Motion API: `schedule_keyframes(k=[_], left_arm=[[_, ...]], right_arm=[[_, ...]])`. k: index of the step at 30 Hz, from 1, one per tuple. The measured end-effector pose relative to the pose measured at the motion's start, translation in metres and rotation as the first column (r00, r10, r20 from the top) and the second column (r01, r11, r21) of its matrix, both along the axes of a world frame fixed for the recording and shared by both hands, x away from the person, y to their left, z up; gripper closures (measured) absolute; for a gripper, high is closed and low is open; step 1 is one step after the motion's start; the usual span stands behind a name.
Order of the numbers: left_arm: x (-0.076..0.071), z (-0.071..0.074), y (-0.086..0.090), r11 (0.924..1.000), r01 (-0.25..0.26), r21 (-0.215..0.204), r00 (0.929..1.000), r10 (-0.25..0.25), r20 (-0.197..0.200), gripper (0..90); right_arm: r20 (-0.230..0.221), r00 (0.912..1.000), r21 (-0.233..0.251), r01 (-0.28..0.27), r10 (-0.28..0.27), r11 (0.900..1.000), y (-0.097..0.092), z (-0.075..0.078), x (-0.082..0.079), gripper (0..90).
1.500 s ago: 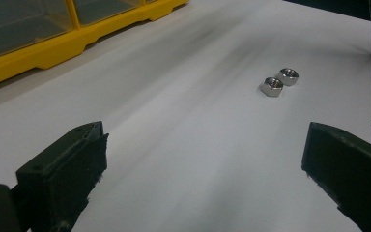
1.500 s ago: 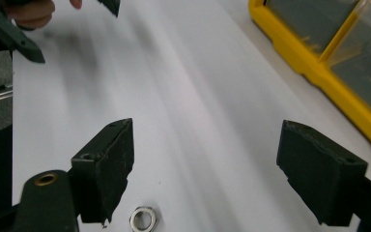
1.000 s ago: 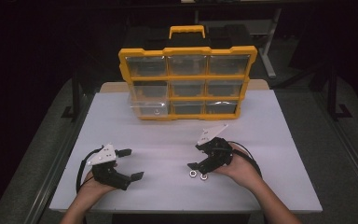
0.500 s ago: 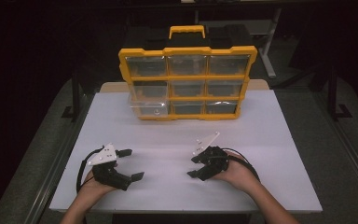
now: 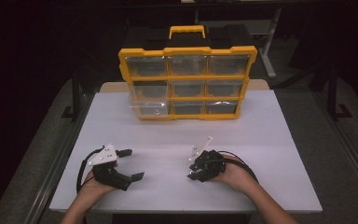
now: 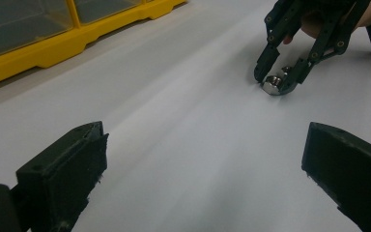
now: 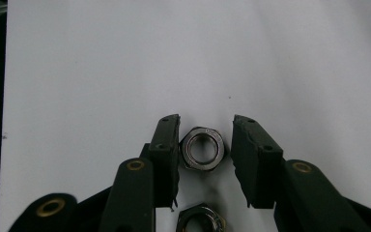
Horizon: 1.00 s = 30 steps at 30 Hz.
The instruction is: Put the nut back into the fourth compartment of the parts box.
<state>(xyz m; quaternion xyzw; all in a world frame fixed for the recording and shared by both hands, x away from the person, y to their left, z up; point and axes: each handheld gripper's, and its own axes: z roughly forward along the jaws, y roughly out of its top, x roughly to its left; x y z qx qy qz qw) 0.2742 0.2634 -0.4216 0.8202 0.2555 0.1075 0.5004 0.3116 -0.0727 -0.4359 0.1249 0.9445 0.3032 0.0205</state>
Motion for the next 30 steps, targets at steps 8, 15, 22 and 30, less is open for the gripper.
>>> schedule_keyframes(k=[8, 15, 22, 30], left_arm=[[0.000, 0.000, 0.000, 1.0000, 0.002, 0.004, 1.0000, -0.002, 0.001, 1.9], [0.000, 0.000, 0.000, 1.0000, 0.002, 0.004, 1.0000, -0.002, 0.001, 2.0], [0.000, 0.000, 0.000, 1.0000, 0.002, 0.004, 1.0000, -0.002, 0.002, 2.0], [0.000, 0.001, 0.001, 1.0000, -0.002, 0.002, 1.0000, 0.001, 0.007, 1.9]], right_arm=[[0.011, 0.9999, -0.008, 0.002, -0.001, 1.0000, 0.001, 0.000, -0.002, 66.7], [-0.007, 0.9997, -0.006, 0.022, -0.022, 0.9998, 0.001, 0.001, -0.001, 69.2], [-0.026, 0.9991, -0.002, 0.035, -0.035, 0.9994, 0.001, 0.002, 0.001, 69.2], [-0.018, 0.9967, 0.020, 0.079, -0.079, 0.9966, -0.002, 0.012, 0.003, 69.2]])
